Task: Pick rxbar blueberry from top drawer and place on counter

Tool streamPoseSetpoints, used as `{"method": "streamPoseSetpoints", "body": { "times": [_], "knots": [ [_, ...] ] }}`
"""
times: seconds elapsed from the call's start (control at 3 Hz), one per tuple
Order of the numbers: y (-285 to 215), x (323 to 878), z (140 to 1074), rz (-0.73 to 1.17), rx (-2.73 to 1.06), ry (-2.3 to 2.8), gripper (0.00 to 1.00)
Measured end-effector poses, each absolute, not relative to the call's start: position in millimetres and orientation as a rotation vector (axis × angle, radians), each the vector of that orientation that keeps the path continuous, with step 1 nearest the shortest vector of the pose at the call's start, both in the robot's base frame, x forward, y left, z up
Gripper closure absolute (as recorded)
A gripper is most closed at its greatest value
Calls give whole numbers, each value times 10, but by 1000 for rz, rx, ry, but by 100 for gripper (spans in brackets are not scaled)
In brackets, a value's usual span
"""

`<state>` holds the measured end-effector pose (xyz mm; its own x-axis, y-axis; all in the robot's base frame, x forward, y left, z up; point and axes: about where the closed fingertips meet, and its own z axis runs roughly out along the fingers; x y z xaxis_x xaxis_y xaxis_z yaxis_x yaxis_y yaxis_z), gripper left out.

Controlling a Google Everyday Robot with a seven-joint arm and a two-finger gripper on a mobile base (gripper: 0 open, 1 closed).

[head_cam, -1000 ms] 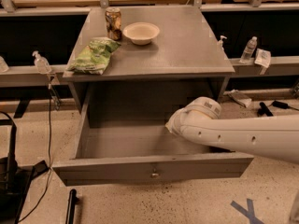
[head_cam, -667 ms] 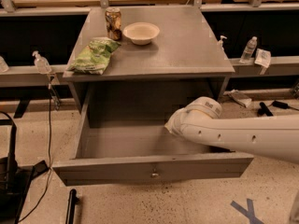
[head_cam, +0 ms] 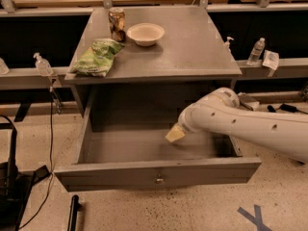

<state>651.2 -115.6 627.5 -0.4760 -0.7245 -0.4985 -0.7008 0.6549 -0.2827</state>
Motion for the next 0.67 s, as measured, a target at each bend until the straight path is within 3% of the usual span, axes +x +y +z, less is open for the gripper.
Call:
{"method": "streamPoseSetpoints", "body": {
  "times": [0.67],
  "knots": [
    [-1565,6574,6637,77,-1142,2292,0]
  ]
}}
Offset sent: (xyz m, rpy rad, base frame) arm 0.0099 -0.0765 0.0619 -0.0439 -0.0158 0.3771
